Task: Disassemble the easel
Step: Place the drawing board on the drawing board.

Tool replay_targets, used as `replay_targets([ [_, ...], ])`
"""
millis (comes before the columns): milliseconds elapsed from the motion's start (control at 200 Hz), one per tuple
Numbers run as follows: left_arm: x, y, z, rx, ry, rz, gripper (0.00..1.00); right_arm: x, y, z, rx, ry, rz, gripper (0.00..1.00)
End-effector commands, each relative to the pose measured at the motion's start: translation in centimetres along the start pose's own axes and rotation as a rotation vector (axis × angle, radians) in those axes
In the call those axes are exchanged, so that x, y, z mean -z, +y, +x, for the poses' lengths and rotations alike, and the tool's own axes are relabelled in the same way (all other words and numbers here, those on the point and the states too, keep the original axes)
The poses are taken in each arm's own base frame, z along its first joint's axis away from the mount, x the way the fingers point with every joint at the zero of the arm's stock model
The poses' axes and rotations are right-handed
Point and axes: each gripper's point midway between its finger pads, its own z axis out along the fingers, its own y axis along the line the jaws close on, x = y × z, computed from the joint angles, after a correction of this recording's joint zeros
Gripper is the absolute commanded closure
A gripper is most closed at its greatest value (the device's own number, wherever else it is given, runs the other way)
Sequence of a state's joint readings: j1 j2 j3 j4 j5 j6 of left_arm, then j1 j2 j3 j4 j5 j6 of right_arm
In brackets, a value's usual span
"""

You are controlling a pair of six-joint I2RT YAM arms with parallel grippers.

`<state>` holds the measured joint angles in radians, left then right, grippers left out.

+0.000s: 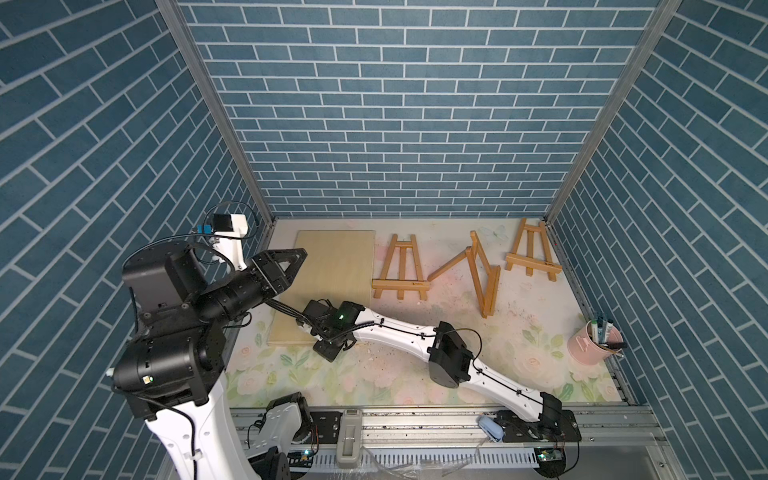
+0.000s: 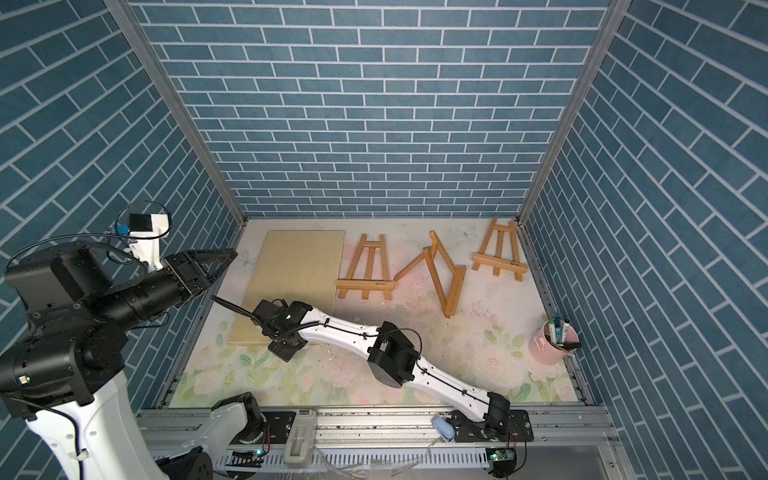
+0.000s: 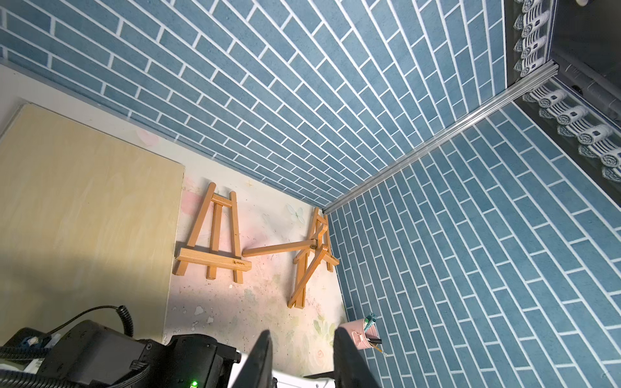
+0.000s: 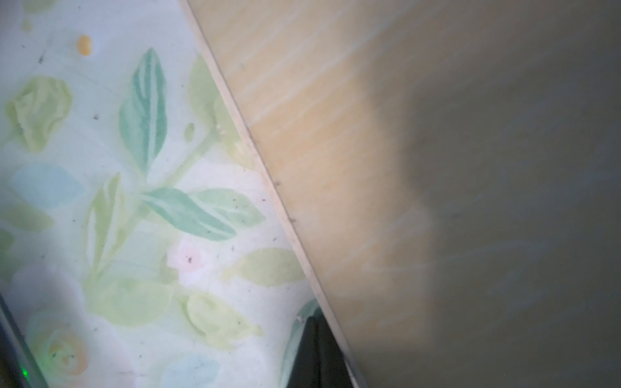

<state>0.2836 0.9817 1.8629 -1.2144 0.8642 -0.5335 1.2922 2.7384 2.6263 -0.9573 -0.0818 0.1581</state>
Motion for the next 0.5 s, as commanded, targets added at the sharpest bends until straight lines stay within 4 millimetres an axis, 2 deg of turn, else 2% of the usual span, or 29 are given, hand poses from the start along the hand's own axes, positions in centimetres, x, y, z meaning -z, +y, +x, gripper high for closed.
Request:
replay_targets([
  [0, 0.4, -0.3, -0.1, -0.040, -0.015, -0.008, 0.67, -2.5, -1.6, 4.4, 0.036, 0.145, 0.017, 0.95],
  [120, 0.4, 0.2, 0.1, -0.041, -0.016, -0.030, 0.67, 0.4, 0.5, 3.5, 0.101, 0.061, -0.059, 0.93],
  [220, 0.3, 0.7, 0.3, -0.035, -0.010, -0.047, 0.67, 4.2, 2.0, 2.0, 0.120, -0.061, -0.132, 0.93],
  [270, 0.3, 0.9, 0.3, -0.035, -0.011, -0.057, 0.68, 6.8, 2.7, 0.8, 0.124, -0.127, -0.161, 0.92],
  [365, 0.3, 1.4, 0.3, -0.033, -0.008, -0.085, 0.68, 10.6, 2.9, -0.3, 0.111, -0.205, -0.179, 0.92],
  [395, 0.3, 1.6, 0.4, -0.033, -0.008, -0.097, 0.68, 11.1, 2.8, -0.3, 0.104, -0.217, -0.174, 0.92],
  [405, 0.3, 1.7, 0.4, -0.035, -0.008, -0.102, 0.68, 12.5, 2.8, -0.7, 0.105, -0.244, -0.173, 0.92],
  [420, 0.3, 1.8, 0.4, -0.035, -0.007, -0.108, 0.68, 13.4, 2.8, -1.0, 0.103, -0.263, -0.171, 0.92],
  [495, 0.6, 2.3, 0.5, -0.041, -0.010, -0.144, 0.68, 16.2, 2.0, -1.2, 0.079, -0.324, -0.155, 0.91],
])
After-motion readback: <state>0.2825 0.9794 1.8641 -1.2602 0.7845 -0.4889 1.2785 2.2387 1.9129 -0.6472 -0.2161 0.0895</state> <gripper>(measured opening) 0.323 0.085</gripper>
